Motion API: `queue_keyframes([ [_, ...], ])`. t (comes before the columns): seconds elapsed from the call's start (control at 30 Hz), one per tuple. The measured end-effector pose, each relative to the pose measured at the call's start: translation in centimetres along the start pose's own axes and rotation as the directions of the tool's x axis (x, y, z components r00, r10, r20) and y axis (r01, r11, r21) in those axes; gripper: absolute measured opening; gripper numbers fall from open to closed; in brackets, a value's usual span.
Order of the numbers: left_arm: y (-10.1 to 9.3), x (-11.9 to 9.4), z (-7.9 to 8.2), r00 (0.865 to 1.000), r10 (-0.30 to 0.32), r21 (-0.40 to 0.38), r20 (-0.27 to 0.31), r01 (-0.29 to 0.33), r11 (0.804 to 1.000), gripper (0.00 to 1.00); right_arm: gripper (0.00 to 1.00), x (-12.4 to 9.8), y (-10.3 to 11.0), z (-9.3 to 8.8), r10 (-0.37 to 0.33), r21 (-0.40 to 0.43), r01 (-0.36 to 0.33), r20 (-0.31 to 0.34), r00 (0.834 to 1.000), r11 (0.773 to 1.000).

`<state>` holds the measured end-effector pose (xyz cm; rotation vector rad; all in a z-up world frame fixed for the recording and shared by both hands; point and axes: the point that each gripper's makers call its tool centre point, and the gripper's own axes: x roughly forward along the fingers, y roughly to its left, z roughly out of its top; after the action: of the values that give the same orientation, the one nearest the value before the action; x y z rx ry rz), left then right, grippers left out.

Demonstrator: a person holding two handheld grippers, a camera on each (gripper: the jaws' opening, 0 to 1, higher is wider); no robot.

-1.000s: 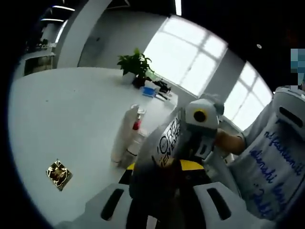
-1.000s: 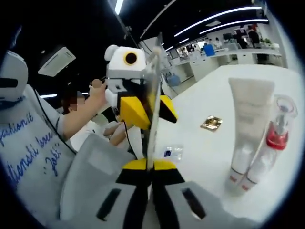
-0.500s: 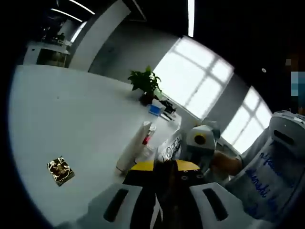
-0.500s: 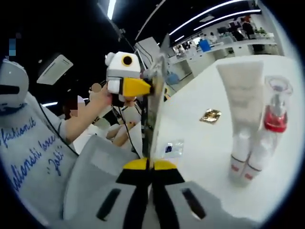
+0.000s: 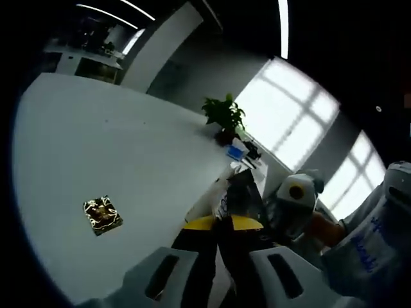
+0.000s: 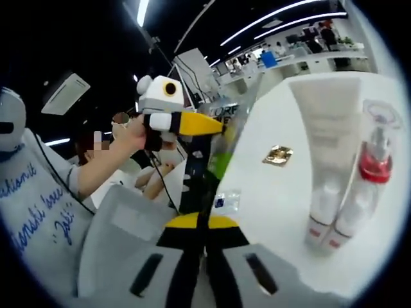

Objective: Arrange the skincare products in the storage area until every visible bottle or jar stands upright without overlapping.

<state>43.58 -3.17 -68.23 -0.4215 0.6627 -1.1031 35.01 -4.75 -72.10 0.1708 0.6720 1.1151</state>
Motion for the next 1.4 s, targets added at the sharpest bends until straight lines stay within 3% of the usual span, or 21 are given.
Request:
queue_keyframes([
  [0.23, 1.0, 0.3, -0.5, 1.000, 0.017, -0.092, 0.005, -0.017, 0.996, 0.00, 0.02, 0.3, -0.7, -0.5, -0.033, -0.021, 0.032, -0.037, 0.999, 0.999],
  [0.83, 1.9, 0.7, -1.1, 0.999, 0.027, -0.131, -0.018, -0.029, 0.991, 0.00, 0.03, -0.8, -2.3, -2.9, -0.080, 0.014, 0.082, -0.086, 0.993, 0.997],
  [1.4, 5.7, 3.4, -3.6, 0.987, 0.120, -0.174, -0.106, -0.137, 0.975, 0.00, 0.02, 0.4, -4.5, -4.5, -0.172, -0.118, 0.148, -0.229, 0.958, 0.982],
])
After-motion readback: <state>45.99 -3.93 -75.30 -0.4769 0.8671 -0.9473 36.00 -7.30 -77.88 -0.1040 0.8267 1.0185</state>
